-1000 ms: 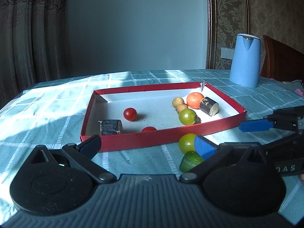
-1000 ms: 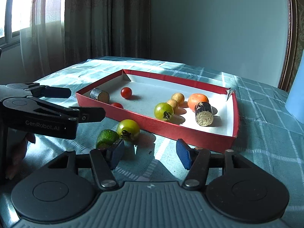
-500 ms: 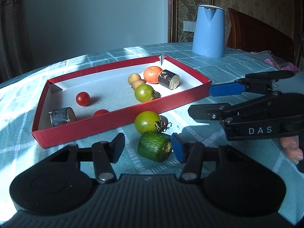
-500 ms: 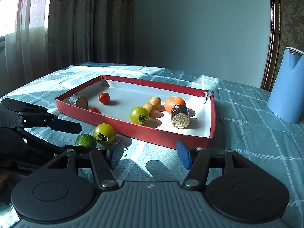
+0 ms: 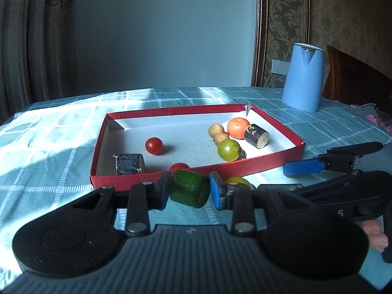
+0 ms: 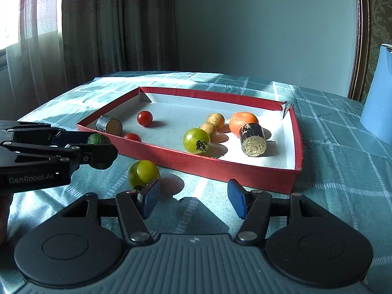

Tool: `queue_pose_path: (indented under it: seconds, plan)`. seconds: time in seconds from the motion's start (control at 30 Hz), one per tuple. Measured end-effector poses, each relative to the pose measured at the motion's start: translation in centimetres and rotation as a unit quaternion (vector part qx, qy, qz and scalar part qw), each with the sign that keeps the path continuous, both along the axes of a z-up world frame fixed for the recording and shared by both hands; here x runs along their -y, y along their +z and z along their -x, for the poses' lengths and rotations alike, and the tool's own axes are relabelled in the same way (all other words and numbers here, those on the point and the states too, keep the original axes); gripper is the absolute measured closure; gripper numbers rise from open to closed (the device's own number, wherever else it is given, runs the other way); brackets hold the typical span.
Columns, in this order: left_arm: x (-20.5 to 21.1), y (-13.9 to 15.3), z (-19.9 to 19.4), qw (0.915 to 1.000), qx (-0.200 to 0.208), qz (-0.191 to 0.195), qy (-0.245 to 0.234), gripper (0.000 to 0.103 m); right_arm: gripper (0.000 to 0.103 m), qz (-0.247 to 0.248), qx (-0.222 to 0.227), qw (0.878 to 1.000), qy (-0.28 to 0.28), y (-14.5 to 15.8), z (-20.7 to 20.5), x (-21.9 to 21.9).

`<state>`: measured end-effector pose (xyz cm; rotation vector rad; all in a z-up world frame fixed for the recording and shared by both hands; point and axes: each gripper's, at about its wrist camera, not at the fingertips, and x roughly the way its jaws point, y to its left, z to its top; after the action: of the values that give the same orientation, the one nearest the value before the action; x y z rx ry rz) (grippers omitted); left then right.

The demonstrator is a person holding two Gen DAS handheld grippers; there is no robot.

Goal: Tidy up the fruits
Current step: 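Close the left tool on the cucumber piece while the right tool closes on the green tomato, then carry the cucumber piece and green tomato into the tray and open both tools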

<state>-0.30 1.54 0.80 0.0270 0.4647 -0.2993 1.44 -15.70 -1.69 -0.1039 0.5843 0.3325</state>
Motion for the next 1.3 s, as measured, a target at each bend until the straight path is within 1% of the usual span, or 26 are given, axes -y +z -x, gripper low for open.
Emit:
queue_pose_path:
  seconds: [0.07,0.13,0.27,0.4,0.43,0.47,0.5,0.57,0.63,0.7,0.77,0.83,0.9,1.0,1.03,1.07,1.1,1.13,1.17,1.2,1.27,1.3]
  plan:
    - [-0.7,0.2,-0.3,0.9998,-0.003,0.01,0.019,0.072,0.043,0.002,0.001,1.0,0.004,0.0,-0.1,-0.5]
    - [-1.1,0.3,-0.4,0.9995,-0.002,0.017,0.025,0.073,0.043,0.0,-0.005,1.0,0.011,-0.1,-0.3,-0.9]
    - [-1.1,0.3,-0.2,0.9994,0.004,0.012,0.033,0.073,0.043,-0.016,-0.01,1.0,0.024,0.2,-0.3,-1.3]
    - [-1.0,0.2,-0.2,0.9993,0.004,0.006,0.038,0.073,0.043,-0.02,-0.013,0.999,0.028,0.4,-0.6,-2.0]
    - [-1.0,0.1,-0.3,0.9989,0.002,-0.001,0.046,0.074,0.043,-0.024,-0.015,0.999,0.032,0.3,-0.8,-2.3]
    - [-1.0,0.0,-0.5,0.9984,-0.002,-0.007,0.056,0.078,0.043,-0.025,-0.018,0.999,0.035,0.3,-1.0,-2.5]
    - [-1.3,0.0,-0.6,0.9983,-0.01,-0.002,0.057,0.081,0.043,-0.026,-0.022,0.999,0.04,0.3,-1.3,-2.9]
    - [-1.9,-0.2,-0.9,0.9988,-0.03,0.015,0.036,0.079,0.043,-0.031,-0.023,0.998,0.04,0.4,-1.6,-3.5]
    - [-2.1,-0.2,-0.5,0.9983,-0.019,0.003,0.056,0.081,0.043,-0.026,-0.024,0.998,0.047,0.5,-1.9,-4.2]
    - [-2.5,-0.3,-0.5,0.998,-0.025,0.002,0.058,0.081,0.043,-0.026,-0.028,0.998,0.051,0.3,-2.1,-4.6]
    - [-3.3,-0.3,-0.5,0.9974,-0.03,0.014,0.064,0.079,0.043,-0.025,-0.04,0.997,0.062,0.1,-2.4,-5.1]
    - [-4.7,0.0,-0.3,0.9959,-0.026,0.036,0.079,0.078,0.043,-0.027,-0.045,0.997,0.063,0.0,-2.5,-5.4]
    - [-5.8,0.1,-0.1,0.9944,-0.024,0.05,0.09,0.074,0.043,-0.024,-0.041,0.997,0.068,0.0,-2.5,-5.7]
    - [-6.8,-0.1,0.0,0.994,-0.034,0.061,0.085,0.073,0.043,-0.024,-0.044,0.996,0.069,-0.3,-2.8,-6.1]
    - [-6.8,-0.1,0.1,0.9942,-0.035,0.061,0.081,0.073,0.048,-0.029,-0.047,0.996,0.075,-0.3,-2.9,-6.2]
    - [-6.7,-0.1,0.2,0.9947,-0.035,0.058,0.077,0.073,0.059,-0.032,-0.049,0.995,0.085,-0.3,-2.8,-6.3]
    - [-6.5,-0.2,0.2,0.9953,-0.035,0.052,0.073,0.072,0.067,-0.035,-0.049,0.994,0.094,-0.2,-2.6,-6.3]
    - [-6.2,-0.2,0.3,0.9959,-0.035,0.046,0.07,0.07,0.072,-0.025,-0.044,0.994,0.092,-0.2,-2.3,-6.5]
    - [-6.0,-0.2,0.3,0.9963,-0.034,0.041,0.067,0.067,0.072,-0.017,-0.036,0.995,0.086,-0.2,-2.0,-6.5]
    - [-5.8,-0.2,0.4,0.9967,-0.032,0.038,0.063,0.06,0.072,-0.009,-0.028,0.996,0.081,-0.3,-1.7,-6.4]
    - [-5.4,-0.2,0.8,0.9977,-0.023,0.035,0.053,0.059,0.072,-0.013,-0.025,0.997,0.069,-0.2,-1.4,-5.5]
    - [-5.3,-0.1,1.0,0.9981,-0.02,0.038,0.044,0.057,0.072,-0.02,-0.024,0.998,0.062,0.0,-1.4,-5.0]
